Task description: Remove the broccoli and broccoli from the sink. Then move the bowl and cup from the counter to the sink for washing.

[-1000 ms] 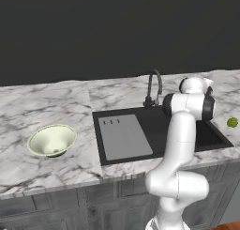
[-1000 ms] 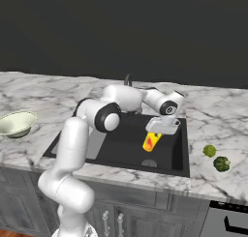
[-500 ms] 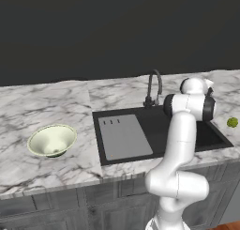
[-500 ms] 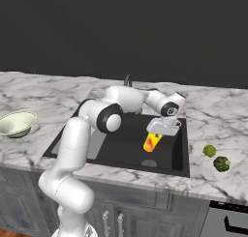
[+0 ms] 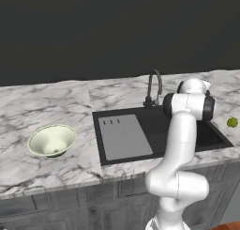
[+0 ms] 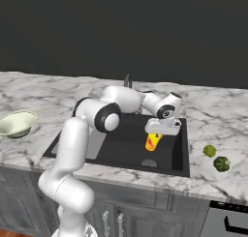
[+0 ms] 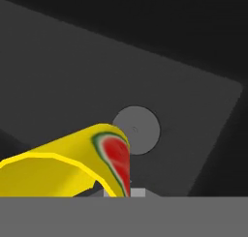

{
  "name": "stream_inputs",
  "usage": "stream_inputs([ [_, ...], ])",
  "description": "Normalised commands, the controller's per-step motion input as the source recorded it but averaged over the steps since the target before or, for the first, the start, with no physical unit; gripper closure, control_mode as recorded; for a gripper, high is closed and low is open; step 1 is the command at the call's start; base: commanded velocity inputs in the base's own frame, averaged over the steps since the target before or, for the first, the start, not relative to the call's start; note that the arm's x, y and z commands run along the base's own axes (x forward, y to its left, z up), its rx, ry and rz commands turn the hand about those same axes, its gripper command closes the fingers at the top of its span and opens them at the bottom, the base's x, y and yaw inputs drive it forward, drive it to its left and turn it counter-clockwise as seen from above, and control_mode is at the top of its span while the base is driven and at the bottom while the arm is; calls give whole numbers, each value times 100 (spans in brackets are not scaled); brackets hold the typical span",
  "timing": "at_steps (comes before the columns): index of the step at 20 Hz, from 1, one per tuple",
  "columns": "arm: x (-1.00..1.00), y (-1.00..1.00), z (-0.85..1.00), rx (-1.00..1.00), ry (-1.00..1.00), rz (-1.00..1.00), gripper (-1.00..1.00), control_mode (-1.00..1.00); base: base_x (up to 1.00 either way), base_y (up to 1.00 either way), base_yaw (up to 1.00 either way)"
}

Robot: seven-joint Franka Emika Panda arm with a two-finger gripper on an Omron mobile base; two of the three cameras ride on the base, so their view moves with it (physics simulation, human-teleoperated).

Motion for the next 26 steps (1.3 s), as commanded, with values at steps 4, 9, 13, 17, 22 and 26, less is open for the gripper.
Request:
stream_inputs([
  [4,3,6,-19,-13,-3,-34,100,-100,0,0,0],
  [9,8,15,-20,-9,0,-36,100,-100,0,0,0],
  [13,15,14,-17,-11,0,-28,100,-100,0,0,0],
  [17,12,4,-19,-11,-4,-23,100,-100,0,0,0],
  [22,10,-1,-22,-2,-3,-29,100,-100,0,0,0],
  [26,12,-1,-20,-1,-2,-26,100,-100,0,0,0],
])
